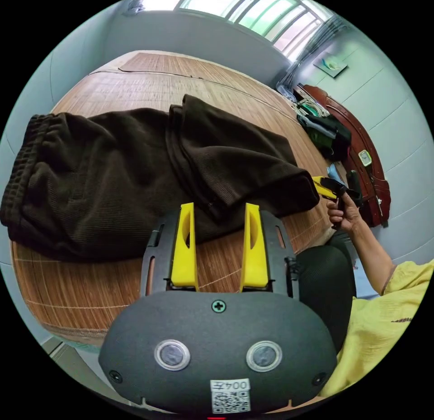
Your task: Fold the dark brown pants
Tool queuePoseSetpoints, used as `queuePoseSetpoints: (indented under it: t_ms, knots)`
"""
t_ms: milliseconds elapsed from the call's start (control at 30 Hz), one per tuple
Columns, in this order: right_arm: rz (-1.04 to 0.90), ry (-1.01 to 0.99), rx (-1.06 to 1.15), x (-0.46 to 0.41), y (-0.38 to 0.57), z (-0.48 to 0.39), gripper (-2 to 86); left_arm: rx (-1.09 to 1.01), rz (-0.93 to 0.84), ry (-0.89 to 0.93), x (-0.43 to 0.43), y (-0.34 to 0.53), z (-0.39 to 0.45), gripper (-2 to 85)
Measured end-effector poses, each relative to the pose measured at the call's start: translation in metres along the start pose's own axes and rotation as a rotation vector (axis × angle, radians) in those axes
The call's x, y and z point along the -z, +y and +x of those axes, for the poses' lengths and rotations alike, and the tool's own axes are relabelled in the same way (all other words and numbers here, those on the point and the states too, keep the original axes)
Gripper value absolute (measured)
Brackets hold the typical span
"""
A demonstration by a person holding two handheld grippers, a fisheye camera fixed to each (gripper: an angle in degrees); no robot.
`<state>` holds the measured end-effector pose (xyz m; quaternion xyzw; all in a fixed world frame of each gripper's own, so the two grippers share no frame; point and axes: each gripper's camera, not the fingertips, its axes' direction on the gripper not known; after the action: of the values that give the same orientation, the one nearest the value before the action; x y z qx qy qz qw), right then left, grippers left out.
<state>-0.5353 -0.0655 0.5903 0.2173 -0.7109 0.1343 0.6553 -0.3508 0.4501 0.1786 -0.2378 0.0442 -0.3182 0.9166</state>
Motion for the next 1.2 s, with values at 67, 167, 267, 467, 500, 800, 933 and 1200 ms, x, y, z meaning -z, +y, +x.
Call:
queuePoseSetpoints:
  t_ms: [67,167,267,467,500,800,933,1200]
  knots:
    - [-0.041,-0.043,-0.014,-0.005,0.001,0.009,12.1,0.011,-0.012,-0.005,-0.005,0.002,-0.001,14.4]
    - [-0.080,-0.046,-0.027,-0.014,0.002,0.011,11.3,0.051,-0.003,0.013,-0.003,0.005,-0.007,13.9]
    - [-0.079,-0.087,-0.069,-0.019,0.002,0.017,10.8,0.112,0.007,0.062,-0.003,0.008,-0.015,13.5]
    - [-0.128,-0.031,-0.047,-0.032,-0.002,0.005,5.6,0.093,-0.046,-0.033,-0.005,0.004,-0.002,10.6]
    - [-0.133,-0.012,-0.028,-0.030,-0.004,0.002,5.3,0.081,-0.056,-0.038,-0.005,0.003,0.000,10.1]
    - [-0.120,0.206,0.060,0.032,0.001,0.024,5.1,-0.021,-0.142,0.063,-0.020,0.005,0.044,6.5]
    - [-0.141,0.190,-0.017,0.054,0.026,0.065,6.2,-0.037,-0.184,0.159,-0.045,0.012,0.065,6.3]
    - [0.084,0.243,0.101,0.091,0.054,0.001,11.2,-0.010,-0.130,0.152,-0.026,0.039,0.065,6.7]
